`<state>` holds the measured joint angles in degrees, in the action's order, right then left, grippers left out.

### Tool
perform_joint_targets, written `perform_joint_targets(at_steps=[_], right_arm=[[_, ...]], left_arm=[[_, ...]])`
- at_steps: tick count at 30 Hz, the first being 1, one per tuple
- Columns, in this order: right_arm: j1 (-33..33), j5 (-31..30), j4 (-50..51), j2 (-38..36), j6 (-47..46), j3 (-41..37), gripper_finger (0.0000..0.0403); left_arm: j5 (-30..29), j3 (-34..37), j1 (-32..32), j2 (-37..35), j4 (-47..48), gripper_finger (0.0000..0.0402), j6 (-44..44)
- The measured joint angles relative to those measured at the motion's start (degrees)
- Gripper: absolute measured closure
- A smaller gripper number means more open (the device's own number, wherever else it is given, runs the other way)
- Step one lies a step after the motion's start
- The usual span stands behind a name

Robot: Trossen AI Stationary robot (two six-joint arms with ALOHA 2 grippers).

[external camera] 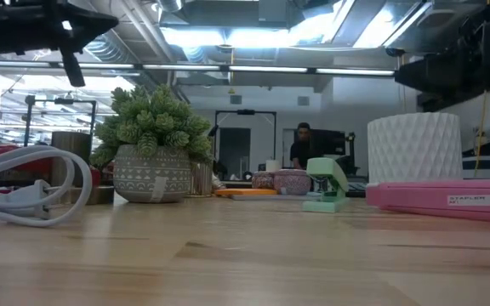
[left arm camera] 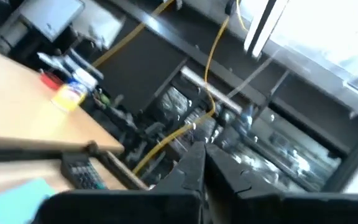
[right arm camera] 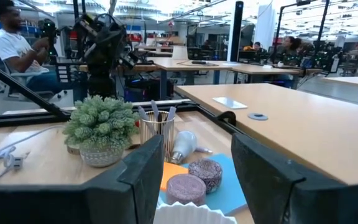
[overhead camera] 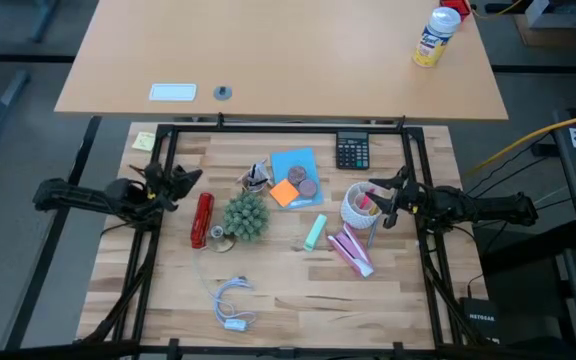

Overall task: Screw lightbulb
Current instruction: Insert the white lightbulb into the lamp socket

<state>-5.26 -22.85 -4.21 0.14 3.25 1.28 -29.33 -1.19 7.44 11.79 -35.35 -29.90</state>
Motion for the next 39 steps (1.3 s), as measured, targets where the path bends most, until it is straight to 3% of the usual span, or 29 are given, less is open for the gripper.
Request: perform_joint_targets(at_steps=[7, 17, 21, 30, 34, 39], right_arm=[[0.02, -0.07, -0.8, 0.0, 0.0, 0.0, 0.021], [0.02, -0.11, -3.27, 0.0, 0.02, 0.0, 0.021], [0.02, -0.07, -3.3, 0.0, -0.25, 0.0, 0.021], [0.01, -0.04, -3.36, 0.0, -0.42, 0.0, 0.021], [0.02, 1.07, -3.38, 0.0, -4.3, 0.0, 0.021], [0.02, 3.83, -3.34, 0.0, -9.02, 0.0, 0.021]], left_arm=[[10.87, -5.72, 0.09, 10.04, -0.42, 0.0402, -2.39], [11.2, -21.21, 0.07, 26.85, 0.94, 0.0401, 10.04], [11.18, -28.95, 0.07, 29.46, 10.98, 0.0379, 12.12], [10.3, -37.76, 0.07, 33.85, 31.84, 0.0268, 9.99], [15.35, -40.95, 0.29, 33.79, 46.22, 0.0236, 3.15], [22.23, -42.75, 2.88, 35.11, 60.48, 0.0231, -7.58]])
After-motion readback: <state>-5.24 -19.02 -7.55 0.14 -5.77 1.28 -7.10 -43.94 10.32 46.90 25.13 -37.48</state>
